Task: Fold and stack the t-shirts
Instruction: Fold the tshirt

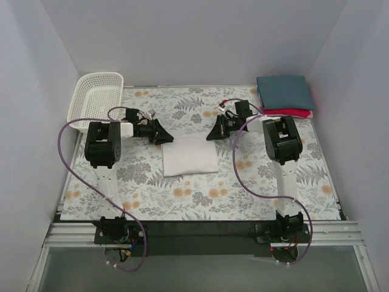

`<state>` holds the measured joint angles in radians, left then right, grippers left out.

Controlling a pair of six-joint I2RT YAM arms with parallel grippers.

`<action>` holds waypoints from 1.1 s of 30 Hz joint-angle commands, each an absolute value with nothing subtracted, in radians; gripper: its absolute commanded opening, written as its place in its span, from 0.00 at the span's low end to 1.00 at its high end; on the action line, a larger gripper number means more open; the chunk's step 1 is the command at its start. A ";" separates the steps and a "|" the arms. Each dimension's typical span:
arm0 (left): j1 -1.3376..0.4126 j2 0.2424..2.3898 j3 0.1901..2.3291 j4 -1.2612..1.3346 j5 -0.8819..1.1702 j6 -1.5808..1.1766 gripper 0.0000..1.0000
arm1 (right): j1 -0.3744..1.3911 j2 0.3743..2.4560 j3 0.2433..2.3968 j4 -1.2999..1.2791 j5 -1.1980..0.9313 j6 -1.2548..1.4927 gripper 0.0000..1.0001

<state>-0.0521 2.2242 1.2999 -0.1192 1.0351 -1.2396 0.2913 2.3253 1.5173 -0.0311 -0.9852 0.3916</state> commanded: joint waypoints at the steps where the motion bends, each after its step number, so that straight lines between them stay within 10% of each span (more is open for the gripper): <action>1: -0.003 2.211 1.285 -0.089 0.977 -1.241 0.22 | 0.252 2.324 1.543 -0.011 -0.949 0.376 0.13; 4: -0.002 2.130 1.302 -0.089 1.094 -1.201 0.25 | 0.244 2.263 1.572 -0.015 -0.974 0.364 0.17; 8: -0.005 1.936 1.328 -0.150 1.094 -1.077 0.31 | 0.239 2.079 1.608 -0.090 -0.893 0.270 0.52; 19: -0.349 1.430 1.108 -0.281 0.527 -0.431 0.51 | 0.238 1.609 1.453 -0.377 -0.565 -0.092 0.98; 33: -0.935 1.632 0.988 -0.072 0.034 -0.129 0.38 | 0.015 1.574 1.134 -0.408 -0.661 0.189 0.98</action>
